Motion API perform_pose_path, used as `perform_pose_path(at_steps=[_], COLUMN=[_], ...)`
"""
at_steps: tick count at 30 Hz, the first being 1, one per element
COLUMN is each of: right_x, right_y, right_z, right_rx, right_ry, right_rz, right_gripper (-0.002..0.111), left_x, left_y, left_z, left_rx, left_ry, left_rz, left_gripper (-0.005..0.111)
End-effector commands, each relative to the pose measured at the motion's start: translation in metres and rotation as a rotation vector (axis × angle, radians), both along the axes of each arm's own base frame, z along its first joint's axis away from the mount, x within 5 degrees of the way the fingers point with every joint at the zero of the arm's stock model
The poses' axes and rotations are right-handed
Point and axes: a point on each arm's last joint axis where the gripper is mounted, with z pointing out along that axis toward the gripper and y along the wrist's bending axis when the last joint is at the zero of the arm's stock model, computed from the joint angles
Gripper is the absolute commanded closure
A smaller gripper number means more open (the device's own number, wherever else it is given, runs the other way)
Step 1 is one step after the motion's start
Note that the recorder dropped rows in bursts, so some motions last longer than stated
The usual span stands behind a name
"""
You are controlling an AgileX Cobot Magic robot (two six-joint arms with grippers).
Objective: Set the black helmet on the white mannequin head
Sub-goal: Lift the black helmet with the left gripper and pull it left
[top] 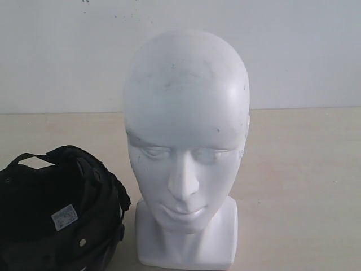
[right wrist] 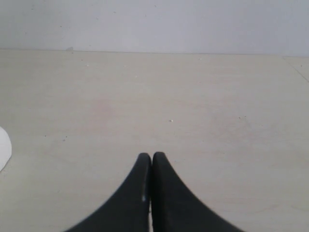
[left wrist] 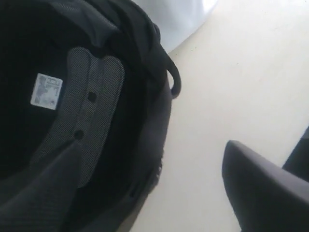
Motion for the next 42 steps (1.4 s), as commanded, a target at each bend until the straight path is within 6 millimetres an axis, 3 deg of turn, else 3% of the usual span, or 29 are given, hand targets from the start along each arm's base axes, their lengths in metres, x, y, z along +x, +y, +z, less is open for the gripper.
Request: perform_pose_path(at_steps=[1, 13, 23, 37, 39, 42], right_x=[0.0, 0.0, 0.0, 0.0, 0.0, 0.0], right_y=[0.0, 0.0, 0.0, 0.0, 0.0, 0.0], right_z=[0.001, 0.001, 0.001, 0.001, 0.001, 0.001], right_rx=[-0.005, -0.005, -0.005, -0.005, -0.005, -0.005], right_ry=[-0.009, -0.009, -0.009, -0.009, -0.009, -0.009], right_rz=[-0.001, -0.001, -0.001, -0.001, -0.001, -0.001], right_gripper=[0.109, 0.109, 0.109, 0.109, 0.109, 0.109], left_x=[0.008, 0.031, 0.052, 0.09, 0.092, 0.092], left_y=[-0.002, -0.008, -0.015, -0.02, -0.021, -0.023], left_z=[-0.001, -0.017, -0.044, -0.09, -0.094, -0.095], left_rx=[0.015, 0.051, 0.195, 0.254, 0.25, 0.222], left_ry=[-0.03, 0.065, 0.208, 0.374, 0.394, 0.413], left_rz=[-0.052, -0.169, -0.291, -0.256, -0.254, -0.246], left_gripper=[0.03, 0.03, 0.032, 0.033, 0.04, 0.069])
